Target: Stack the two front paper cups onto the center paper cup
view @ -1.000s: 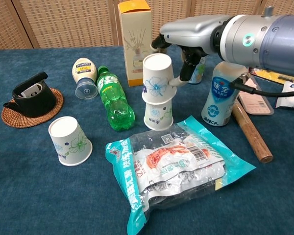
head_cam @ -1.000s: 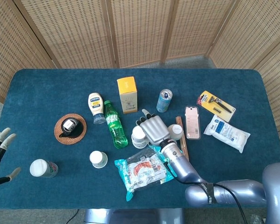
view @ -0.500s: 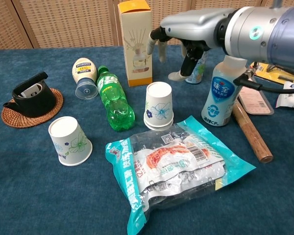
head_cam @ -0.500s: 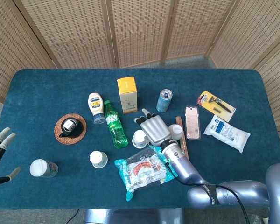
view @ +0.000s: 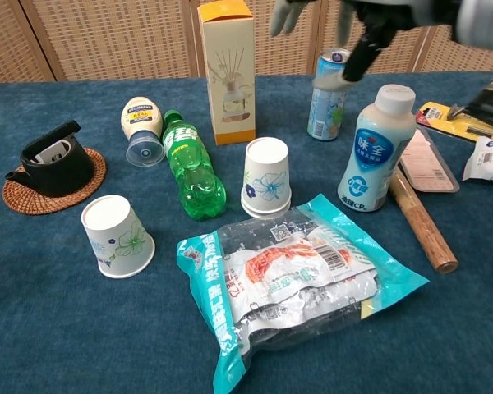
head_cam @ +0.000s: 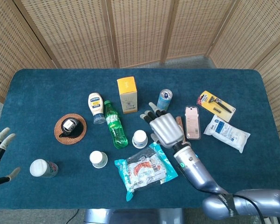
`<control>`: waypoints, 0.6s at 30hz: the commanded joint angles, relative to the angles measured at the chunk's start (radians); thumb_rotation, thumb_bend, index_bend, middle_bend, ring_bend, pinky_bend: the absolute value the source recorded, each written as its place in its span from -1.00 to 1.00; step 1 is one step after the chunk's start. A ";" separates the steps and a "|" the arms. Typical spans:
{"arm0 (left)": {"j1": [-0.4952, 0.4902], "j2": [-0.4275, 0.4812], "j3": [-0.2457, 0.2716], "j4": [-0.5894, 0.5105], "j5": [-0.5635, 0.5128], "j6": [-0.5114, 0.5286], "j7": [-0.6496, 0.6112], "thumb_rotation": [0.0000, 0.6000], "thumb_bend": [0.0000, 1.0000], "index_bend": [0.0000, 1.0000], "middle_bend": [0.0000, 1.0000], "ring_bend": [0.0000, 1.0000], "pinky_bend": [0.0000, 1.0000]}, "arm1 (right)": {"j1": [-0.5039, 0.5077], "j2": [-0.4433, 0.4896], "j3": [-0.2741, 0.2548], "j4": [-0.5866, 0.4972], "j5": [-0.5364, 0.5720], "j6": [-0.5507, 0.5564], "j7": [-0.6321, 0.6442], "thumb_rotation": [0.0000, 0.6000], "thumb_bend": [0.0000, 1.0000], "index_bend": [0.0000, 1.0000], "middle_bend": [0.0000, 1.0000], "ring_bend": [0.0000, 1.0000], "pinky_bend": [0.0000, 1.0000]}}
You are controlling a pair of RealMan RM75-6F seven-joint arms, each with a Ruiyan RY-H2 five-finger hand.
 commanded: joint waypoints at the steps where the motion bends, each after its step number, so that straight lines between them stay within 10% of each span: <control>1: 0.001 0.001 0.000 -0.001 0.001 0.002 0.002 1.00 -0.46 -0.90 -1.00 -1.00 -0.82 | -0.083 0.064 -0.053 -0.031 -0.115 0.060 0.064 1.00 -0.46 -0.68 -0.83 -1.00 -0.35; 18: 0.006 -0.001 0.005 -0.012 0.002 0.001 0.037 1.00 -0.45 -0.90 -1.00 -1.00 -0.82 | -0.349 0.235 -0.164 0.137 -0.335 0.137 0.421 1.00 -0.57 -0.78 -1.00 -1.00 -0.50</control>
